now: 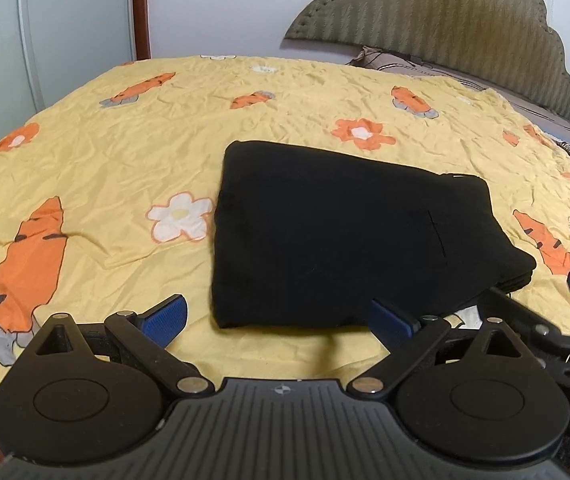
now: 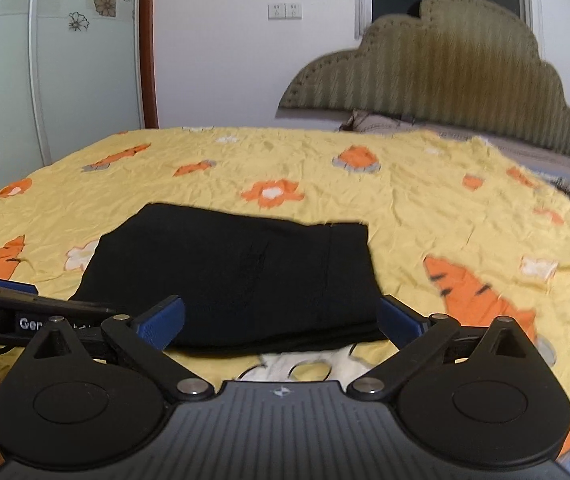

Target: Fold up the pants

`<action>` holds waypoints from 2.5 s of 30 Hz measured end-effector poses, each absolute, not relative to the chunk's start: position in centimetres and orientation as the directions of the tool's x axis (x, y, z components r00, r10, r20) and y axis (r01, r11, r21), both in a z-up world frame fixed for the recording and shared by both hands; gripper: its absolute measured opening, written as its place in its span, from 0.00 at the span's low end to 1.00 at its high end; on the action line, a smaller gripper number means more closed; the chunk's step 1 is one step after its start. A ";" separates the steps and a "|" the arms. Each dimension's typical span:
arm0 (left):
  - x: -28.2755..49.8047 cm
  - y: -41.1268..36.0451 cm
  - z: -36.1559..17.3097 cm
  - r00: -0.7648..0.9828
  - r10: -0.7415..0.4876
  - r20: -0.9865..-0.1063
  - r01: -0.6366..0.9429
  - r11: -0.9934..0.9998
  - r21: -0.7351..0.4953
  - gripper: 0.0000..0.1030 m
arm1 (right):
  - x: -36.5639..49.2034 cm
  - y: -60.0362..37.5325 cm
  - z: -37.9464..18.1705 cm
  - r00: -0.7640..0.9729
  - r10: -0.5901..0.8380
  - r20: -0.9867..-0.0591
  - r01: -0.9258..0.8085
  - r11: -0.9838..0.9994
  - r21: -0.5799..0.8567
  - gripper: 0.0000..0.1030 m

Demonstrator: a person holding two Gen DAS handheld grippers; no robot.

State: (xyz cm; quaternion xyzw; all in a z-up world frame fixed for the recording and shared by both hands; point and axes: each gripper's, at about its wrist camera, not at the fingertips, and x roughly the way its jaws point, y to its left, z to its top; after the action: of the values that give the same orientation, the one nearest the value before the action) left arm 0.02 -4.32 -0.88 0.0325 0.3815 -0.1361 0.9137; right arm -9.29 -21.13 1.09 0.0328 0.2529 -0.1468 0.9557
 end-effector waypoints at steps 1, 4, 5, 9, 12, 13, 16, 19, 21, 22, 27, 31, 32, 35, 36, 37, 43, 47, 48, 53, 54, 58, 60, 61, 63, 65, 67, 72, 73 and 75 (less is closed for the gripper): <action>0.0 -4.3 -0.9 0.672 -0.224 -0.706 0.274 0.961 -0.044 0.95 | -9.3 -21.1 1.0 0.829 -0.258 -0.497 0.293 0.956 -0.007 1.00; -0.2 -4.2 -0.9 0.677 -0.209 -0.705 0.272 0.962 -0.024 0.95 | -9.3 -21.1 0.9 0.829 -0.263 -0.494 0.296 0.955 -0.011 1.00; -0.2 -4.2 -1.0 0.680 -0.202 -0.705 0.272 0.962 -0.014 0.95 | -9.4 -21.0 0.8 0.831 -0.265 -0.489 0.296 0.955 -0.015 1.00; -0.4 -3.1 -1.5 0.667 -0.189 -0.721 0.286 0.958 0.015 0.95 | -9.6 -21.6 0.4 0.842 -0.221 -0.492 0.254 0.967 -0.001 1.00; -0.2 -0.8 -1.8 0.653 -0.173 -0.737 0.239 0.971 -0.016 0.95 | -10.4 -21.5 -0.1 0.890 -0.134 -0.436 0.176 0.983 0.058 1.00; 0.1 0.1 -1.8 0.653 -0.165 -0.740 0.212 0.977 -0.031 0.95 | -10.6 -21.1 -0.4 0.909 -0.106 -0.403 0.140 0.989 0.056 1.00; 1.4 2.6 -1.6 0.643 -0.156 -0.750 0.147 0.986 -0.080 0.94 | -10.3 -18.6 -1.2 0.925 -0.069 -0.375 0.044 0.996 -0.075 1.00; 3.4 4.5 -1.5 0.605 -0.244 -0.758 0.134 0.970 -0.205 0.95 | -9.2 -16.9 -1.8 0.922 -0.063 -0.382 0.016 0.992 -0.125 1.00; 4.9 5.4 -1.9 0.568 -0.325 -0.756 0.134 0.943 -0.305 0.95 | -8.1 -17.2 -1.9 0.900 0.014 -0.435 -0.033 0.999 -0.038 1.00; 5.7 5.8 -2.3 0.544 -0.349 -0.763 0.114 0.932 -0.345 0.93 | -7.5 -17.4 -1.9 0.891 0.065 -0.449 -0.069 0.998 0.007 1.00; 7.3 7.7 -2.3 0.516 -0.414 -0.750 0.047 0.888 -0.458 0.94 | -6.5 -12.4 -3.2 0.918 -0.007 -0.397 -0.148 0.922 -0.357 1.00; 8.0 7.5 -2.6 0.456 -0.495 -0.740 0.075 0.850 -0.522 0.94 | -4.9 -8.3 -6.0 0.934 -0.088 -0.345 -0.156 0.768 -0.621 0.99; 8.2 7.4 -2.9 0.434 -0.510 -0.742 0.077 0.842 -0.534 0.94 | -4.4 -7.7 -6.5 0.937 -0.108 -0.333 -0.146 0.744 -0.652 0.99; 7.9 7.7 -3.0 0.430 -0.522 -0.737 0.098 0.838 -0.536 0.94 | -3.8 -7.2 -7.1 0.940 -0.152 -0.304 -0.113 0.705 -0.700 0.96; 7.5 7.8 -2.8 0.445 -0.514 -0.733 0.130 0.847 -0.516 0.94 | -4.1 -7.3 -6.9 0.942 -0.152 -0.299 -0.106 0.710 -0.696 0.96; 6.9 7.8 -2.4 0.473 -0.500 -0.725 0.180 0.861 -0.476 0.94 | -4.2 -7.8 -6.5 0.940 -0.142 -0.310 -0.112 0.730 -0.674 0.96; 2.1 5.0 -1.6 0.606 -0.439 -0.663 0.550 0.834 -0.049 0.92 | -3.5 -12.1 -6.0 0.912 -0.180 -0.369 -0.074 0.813 -0.578 0.96; 1.6 2.6 -2.6 0.588 -0.483 -0.649 0.659 0.752 0.037 0.72 | -2.8 -14.0 -5.1 0.905 -0.189 -0.381 -0.022 0.874 -0.485 0.96; 2.0 2.3 -3.0 0.575 -0.490 -0.655 0.664 0.747 0.025 0.68 | -2.7 -14.6 -4.7 0.903 -0.169 -0.394 -0.021 0.901 -0.434 0.96; 3.0 1.3 -4.7 0.593 -0.468 -0.655 0.660 0.749 0.063 0.47 | -3.6 -16.2 -3.1 0.889 -0.090 -0.448 -0.070 0.942 -0.327 0.97; 2.8 1.1 -4.8 0.602 -0.472 -0.644 0.666 0.742 0.079 0.48 | -3.8 -16.6 -2.3 0.891 -0.029 -0.452 -0.111 0.954 -0.279 0.97; 2.2 0.7 -5.1 0.632 -0.471 -0.615 0.678 0.721 0.143 0.43 | -3.2 -18.5 1.3 0.888 0.178 -0.423 -0.229 0.971 -0.071 0.97; 2.5 1.0 -5.2 0.616 -0.493 -0.614 0.680 0.726 0.099 0.32 | -0.4 -19.0 2.6 0.883 0.163 -0.439 -0.209 0.976 -0.058 0.97; 2.8 1.2 -5.2 0.605 -0.506 -0.615 0.677 0.733 0.063 0.31 | 1.5 -19.2 2.8 0.876 0.151 -0.457 -0.201 0.978 -0.061 0.97; 3.4 1.6 -5.4 0.585 -0.523 -0.620 0.664 0.748 -0.004 0.29 | 5.5 -19.4 3.0 0.854 0.137 -0.502 -0.195 0.979 -0.065 0.96; 3.8 2.1 -5.4 0.574 -0.543 -0.613 0.653 0.755 -0.057 0.24 | 9.6 -19.6 2.7 0.814 0.187 -0.550 -0.237 0.971 -0.020 0.96; 3.8 2.2 -5.4 0.570 -0.547 -0.613 0.649 0.757 -0.073 0.19 | 13.2 -19.3 2.3 0.770 0.206 -0.603 -0.262 0.965 -0.005 0.96; 3.3 1.9 -5.0 0.574 -0.535 -0.620 0.640 0.765 -0.067 0.13 | 19.9 -16.9 0.4 0.704 0.159 -0.692 -0.282 0.957 -0.067 0.95; 3.4 1.9 -4.9 0.569 -0.534 -0.626 0.635 0.768 -0.079 0.12 | 21.2 -17.0 -0.1 0.683 0.169 -0.710 -0.287 0.957 -0.048 0.90; 3.5 2.1 -4.6 0.558 -0.538 -0.631 0.621 0.776 -0.113 0.10 | 22.6 -17.0 -1.1 0.625 0.188 -0.758 -0.303 0.953 -0.014 0.26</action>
State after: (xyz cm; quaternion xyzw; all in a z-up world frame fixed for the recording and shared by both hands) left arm 3.53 2.06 -4.62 0.0612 0.3356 -0.3291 0.8805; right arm 22.64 -17.04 -1.07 -0.0700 0.4109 0.1367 0.8987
